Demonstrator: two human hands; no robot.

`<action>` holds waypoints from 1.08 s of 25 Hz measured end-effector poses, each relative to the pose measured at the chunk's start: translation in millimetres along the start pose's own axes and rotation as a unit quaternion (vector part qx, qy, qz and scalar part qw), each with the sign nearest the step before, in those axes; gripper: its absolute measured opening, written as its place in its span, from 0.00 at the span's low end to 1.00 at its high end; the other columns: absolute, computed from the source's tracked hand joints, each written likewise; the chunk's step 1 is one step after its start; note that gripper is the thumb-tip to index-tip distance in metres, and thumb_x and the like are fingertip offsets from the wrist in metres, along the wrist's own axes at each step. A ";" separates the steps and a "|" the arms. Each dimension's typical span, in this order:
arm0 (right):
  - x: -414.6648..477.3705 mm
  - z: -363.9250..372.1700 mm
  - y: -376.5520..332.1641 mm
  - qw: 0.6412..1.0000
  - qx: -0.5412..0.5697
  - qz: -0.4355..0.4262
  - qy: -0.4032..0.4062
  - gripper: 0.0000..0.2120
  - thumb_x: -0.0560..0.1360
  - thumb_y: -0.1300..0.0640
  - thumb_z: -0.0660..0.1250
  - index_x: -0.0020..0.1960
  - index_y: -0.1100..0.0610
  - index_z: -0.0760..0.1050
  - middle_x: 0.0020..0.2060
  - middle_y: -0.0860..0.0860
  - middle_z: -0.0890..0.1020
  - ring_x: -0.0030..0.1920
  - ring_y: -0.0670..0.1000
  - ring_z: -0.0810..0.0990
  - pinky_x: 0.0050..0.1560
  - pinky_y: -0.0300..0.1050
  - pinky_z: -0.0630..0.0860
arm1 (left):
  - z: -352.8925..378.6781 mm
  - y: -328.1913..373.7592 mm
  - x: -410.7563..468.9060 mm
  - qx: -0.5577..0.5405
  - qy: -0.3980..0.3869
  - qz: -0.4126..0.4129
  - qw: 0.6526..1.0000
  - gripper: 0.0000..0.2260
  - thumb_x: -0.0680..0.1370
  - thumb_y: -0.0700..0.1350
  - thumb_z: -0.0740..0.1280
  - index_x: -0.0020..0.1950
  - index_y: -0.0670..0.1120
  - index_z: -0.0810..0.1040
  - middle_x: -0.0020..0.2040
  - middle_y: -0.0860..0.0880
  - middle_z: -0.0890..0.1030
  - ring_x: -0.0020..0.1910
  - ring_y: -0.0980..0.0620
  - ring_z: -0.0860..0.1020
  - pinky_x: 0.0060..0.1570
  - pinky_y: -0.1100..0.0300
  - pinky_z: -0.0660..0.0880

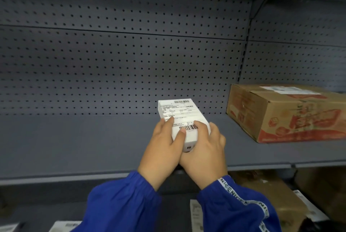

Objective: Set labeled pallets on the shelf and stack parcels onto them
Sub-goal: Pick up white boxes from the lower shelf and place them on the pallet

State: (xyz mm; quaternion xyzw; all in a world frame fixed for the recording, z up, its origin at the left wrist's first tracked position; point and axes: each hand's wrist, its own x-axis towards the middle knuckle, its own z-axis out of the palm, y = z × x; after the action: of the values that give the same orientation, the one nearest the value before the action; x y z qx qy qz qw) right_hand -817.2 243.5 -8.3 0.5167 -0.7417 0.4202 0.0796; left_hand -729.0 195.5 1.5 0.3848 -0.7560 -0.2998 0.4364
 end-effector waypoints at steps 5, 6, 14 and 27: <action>-75.1 -18.2 -10.9 0.997 0.000 -0.035 0.074 0.37 0.63 0.43 0.70 0.69 0.51 0.62 0.71 0.56 0.61 0.67 0.58 0.60 0.59 0.50 0.70 | -23.2 12.9 -78.7 -0.042 0.003 0.050 0.998 0.24 0.79 0.49 0.58 0.74 0.52 0.58 0.74 0.58 0.55 0.60 0.72 0.58 0.53 0.84 0.56; -93.0 -20.9 -9.9 0.995 -0.002 -0.041 0.095 0.37 0.62 0.41 0.69 0.67 0.51 0.62 0.70 0.57 0.63 0.66 0.58 0.62 0.56 0.49 0.71 | -22.8 11.8 -97.0 -0.045 0.003 0.063 0.997 0.24 0.78 0.49 0.59 0.74 0.52 0.58 0.74 0.58 0.54 0.61 0.73 0.58 0.57 0.81 0.58; -219.3 -33.2 33.4 0.990 -0.039 0.004 0.136 0.35 0.60 0.35 0.64 0.63 0.49 0.67 0.67 0.54 0.67 0.62 0.55 0.65 0.47 0.50 0.72 | 19.6 -19.7 -214.3 -0.047 -0.080 0.103 0.990 0.30 0.67 0.74 0.47 0.66 0.65 0.53 0.68 0.71 0.42 0.61 0.84 0.49 0.49 0.87 0.56; -242.8 68.0 245.3 0.984 -0.074 0.135 0.092 0.37 0.56 0.32 0.67 0.55 0.56 0.78 0.59 0.62 0.77 0.55 0.64 0.73 0.53 0.55 0.74 | 209.1 -174.1 -193.1 -0.064 -0.168 -0.003 0.984 0.30 0.65 0.77 0.38 0.66 0.75 0.51 0.71 0.73 0.48 0.66 0.77 0.54 0.58 0.81 0.52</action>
State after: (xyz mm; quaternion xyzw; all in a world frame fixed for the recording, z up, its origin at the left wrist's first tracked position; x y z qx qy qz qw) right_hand -890.0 393.1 -318.2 0.3635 -0.8235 0.4163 0.1278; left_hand -797.1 291.7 -310.7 0.3028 -0.7967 -0.4093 0.3256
